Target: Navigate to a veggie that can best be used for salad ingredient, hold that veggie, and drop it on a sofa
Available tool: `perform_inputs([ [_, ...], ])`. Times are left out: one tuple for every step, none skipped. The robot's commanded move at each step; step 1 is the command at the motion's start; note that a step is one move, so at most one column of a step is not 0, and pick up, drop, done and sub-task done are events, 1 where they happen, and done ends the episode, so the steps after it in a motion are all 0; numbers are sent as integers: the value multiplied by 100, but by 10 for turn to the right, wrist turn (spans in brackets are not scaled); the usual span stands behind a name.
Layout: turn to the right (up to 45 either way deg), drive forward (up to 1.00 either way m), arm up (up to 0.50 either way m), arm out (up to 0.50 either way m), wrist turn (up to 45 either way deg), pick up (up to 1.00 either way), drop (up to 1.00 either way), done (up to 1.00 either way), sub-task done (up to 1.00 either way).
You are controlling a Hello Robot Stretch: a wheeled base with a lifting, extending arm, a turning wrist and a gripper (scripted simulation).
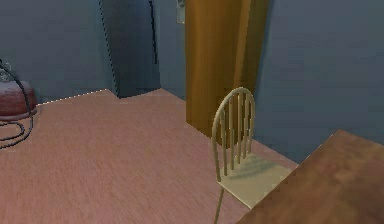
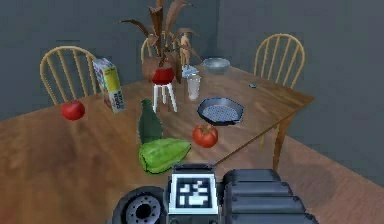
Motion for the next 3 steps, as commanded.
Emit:
perform_inputs([
  [0,0,0,26,0,0,0,0,0],
  [0,0,0,0,450,0,0,0,0],
  [0,0,0,0,450,0,0,0,0],
])
